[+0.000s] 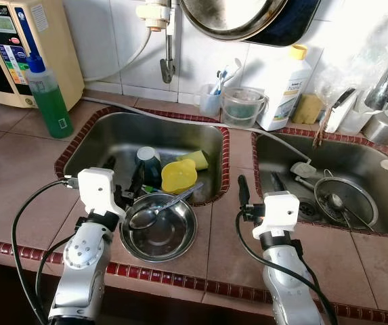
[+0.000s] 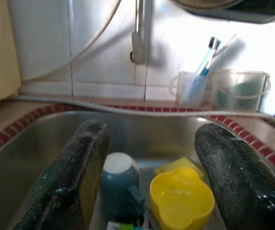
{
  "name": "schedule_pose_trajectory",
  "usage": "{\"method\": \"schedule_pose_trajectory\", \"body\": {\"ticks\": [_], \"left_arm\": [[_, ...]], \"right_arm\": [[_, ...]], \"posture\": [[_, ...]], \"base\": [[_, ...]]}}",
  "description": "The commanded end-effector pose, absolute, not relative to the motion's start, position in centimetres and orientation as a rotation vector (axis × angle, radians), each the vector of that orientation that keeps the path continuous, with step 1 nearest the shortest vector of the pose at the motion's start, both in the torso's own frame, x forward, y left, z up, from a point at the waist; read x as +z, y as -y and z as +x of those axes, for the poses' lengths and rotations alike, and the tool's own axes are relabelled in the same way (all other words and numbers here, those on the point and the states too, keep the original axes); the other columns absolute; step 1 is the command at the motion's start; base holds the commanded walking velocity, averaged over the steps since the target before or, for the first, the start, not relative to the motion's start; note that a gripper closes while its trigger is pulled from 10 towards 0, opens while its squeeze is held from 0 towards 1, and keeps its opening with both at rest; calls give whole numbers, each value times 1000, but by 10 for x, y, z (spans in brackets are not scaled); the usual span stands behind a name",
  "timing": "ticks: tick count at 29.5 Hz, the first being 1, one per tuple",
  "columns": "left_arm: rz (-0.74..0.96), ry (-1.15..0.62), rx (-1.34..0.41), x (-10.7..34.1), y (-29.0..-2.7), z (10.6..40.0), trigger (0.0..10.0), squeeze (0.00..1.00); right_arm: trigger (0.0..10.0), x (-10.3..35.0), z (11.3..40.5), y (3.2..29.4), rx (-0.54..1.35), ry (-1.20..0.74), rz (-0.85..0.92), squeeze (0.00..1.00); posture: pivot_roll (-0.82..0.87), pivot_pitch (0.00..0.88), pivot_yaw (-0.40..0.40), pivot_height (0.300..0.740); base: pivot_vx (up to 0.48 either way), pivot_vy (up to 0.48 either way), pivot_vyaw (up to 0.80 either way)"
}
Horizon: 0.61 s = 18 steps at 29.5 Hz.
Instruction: Kitchen organization
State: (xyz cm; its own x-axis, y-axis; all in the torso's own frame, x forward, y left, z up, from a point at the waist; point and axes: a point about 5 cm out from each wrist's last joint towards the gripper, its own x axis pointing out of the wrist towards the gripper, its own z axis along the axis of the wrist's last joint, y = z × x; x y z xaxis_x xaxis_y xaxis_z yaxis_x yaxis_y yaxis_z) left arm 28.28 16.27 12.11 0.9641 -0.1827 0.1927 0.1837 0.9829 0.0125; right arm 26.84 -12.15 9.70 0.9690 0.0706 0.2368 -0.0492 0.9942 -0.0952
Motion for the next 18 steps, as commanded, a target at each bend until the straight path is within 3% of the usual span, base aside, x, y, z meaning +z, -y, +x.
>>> {"method": "schedule_pose_trajectory", "body": {"ticks": [1,18], "left_arm": [[13,205,-210,122,-160,280,10000,0],[24,199,-263,123,-159,273,10000,0]], "right_arm": [[10000,92,266,122,74,223,-96,0],[10000,86,261,128,93,199,-107,0]], "posture": [[-178,0,-33,740],[-173,0,-32,740]], "base": [[0,0,0],[0,0,0]]}}
